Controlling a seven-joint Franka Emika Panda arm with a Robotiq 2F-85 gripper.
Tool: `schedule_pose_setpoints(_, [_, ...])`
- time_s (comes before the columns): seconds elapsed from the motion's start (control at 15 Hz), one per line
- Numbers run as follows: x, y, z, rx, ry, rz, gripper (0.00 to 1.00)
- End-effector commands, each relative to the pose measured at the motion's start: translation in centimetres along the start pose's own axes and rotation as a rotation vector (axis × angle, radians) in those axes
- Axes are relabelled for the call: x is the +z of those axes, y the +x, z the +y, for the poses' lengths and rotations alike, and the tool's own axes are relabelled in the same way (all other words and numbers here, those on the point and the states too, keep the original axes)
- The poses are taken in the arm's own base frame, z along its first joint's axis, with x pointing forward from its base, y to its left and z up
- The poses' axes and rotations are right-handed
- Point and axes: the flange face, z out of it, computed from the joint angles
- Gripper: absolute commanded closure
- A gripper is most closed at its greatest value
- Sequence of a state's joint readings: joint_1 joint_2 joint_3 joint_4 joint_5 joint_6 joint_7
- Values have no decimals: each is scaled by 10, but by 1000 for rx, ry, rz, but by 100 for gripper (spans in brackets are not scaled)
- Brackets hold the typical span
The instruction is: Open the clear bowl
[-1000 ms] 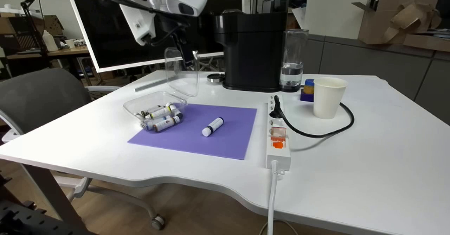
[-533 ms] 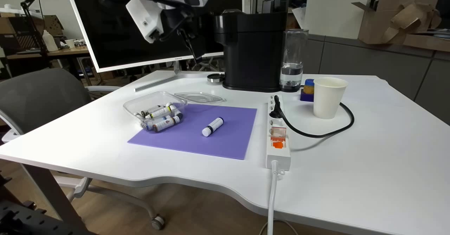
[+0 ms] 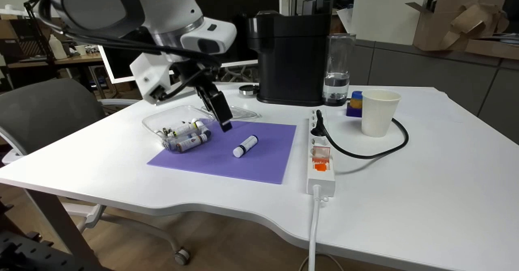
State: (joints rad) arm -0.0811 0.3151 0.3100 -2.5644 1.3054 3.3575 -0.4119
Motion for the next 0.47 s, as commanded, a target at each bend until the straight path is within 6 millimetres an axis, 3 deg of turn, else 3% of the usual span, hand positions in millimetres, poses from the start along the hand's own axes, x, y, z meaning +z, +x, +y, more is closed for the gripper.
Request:
schedule_pose_setpoints(0.0, [-6, -22, 34, -16, -70, -28, 0])
schedule_pose_setpoints(0.4, [-10, -43, 50, -72, -144, -15, 0])
